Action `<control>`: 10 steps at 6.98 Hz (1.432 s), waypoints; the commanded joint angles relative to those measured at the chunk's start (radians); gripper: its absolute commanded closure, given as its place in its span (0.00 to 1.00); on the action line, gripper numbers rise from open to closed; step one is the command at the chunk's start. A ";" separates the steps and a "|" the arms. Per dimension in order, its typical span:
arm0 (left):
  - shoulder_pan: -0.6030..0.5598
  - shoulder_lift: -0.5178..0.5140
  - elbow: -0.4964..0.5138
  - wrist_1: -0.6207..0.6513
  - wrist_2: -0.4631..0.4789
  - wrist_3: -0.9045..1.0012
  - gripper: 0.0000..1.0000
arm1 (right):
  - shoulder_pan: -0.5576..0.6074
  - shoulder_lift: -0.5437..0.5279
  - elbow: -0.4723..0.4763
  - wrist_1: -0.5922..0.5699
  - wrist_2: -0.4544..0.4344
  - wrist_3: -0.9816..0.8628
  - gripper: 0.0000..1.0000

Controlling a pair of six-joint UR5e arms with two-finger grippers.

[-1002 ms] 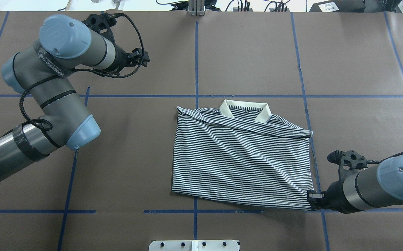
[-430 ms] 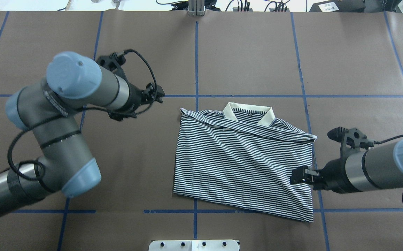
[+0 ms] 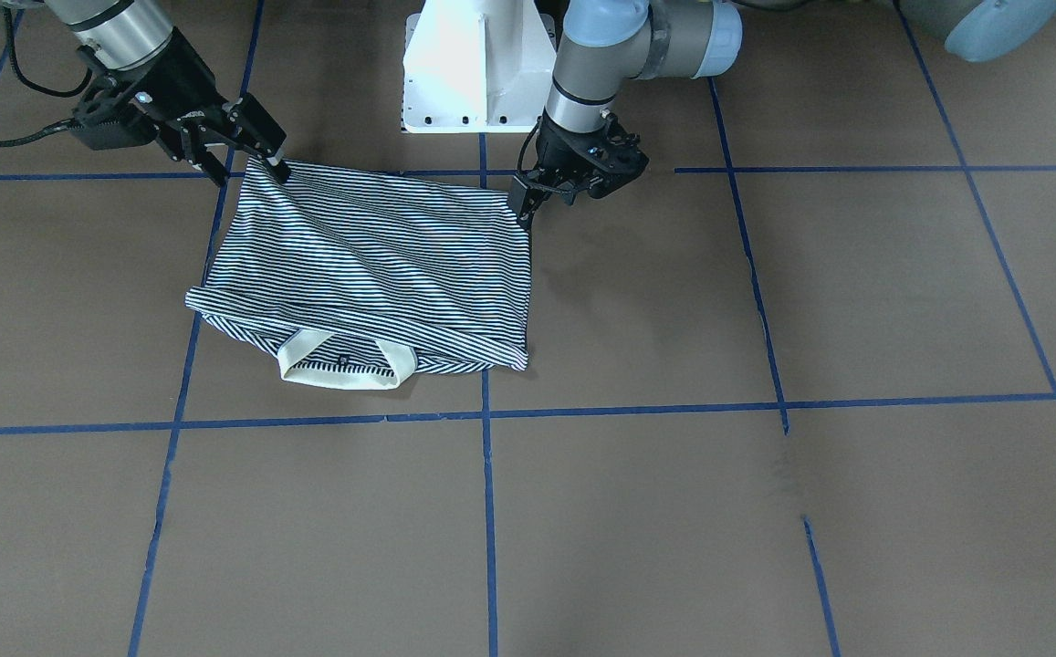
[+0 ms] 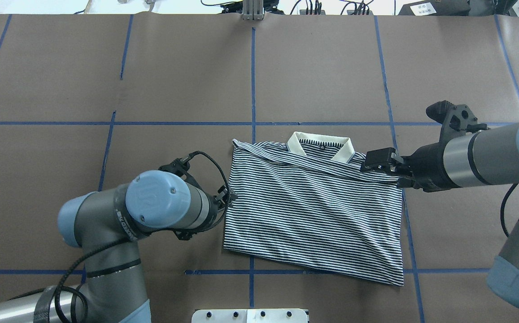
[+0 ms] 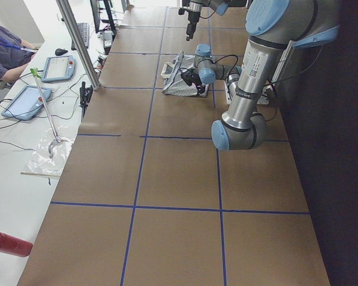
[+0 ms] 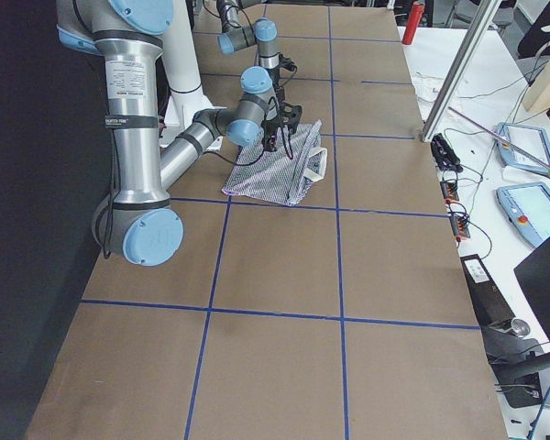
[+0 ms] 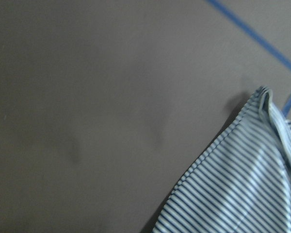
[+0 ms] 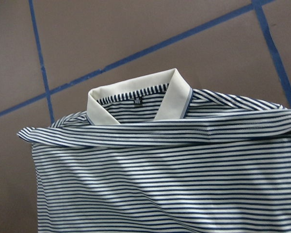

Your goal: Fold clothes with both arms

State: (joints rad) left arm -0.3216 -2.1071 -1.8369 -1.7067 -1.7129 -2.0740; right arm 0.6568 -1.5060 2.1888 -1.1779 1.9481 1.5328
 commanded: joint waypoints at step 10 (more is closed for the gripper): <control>0.095 -0.079 0.030 0.104 0.058 -0.141 1.00 | 0.030 0.029 -0.024 0.000 0.009 -0.002 0.00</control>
State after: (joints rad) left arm -0.2253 -2.1916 -1.7978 -1.6172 -1.6571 -2.2338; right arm 0.6882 -1.4756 2.1644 -1.1773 1.9560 1.5292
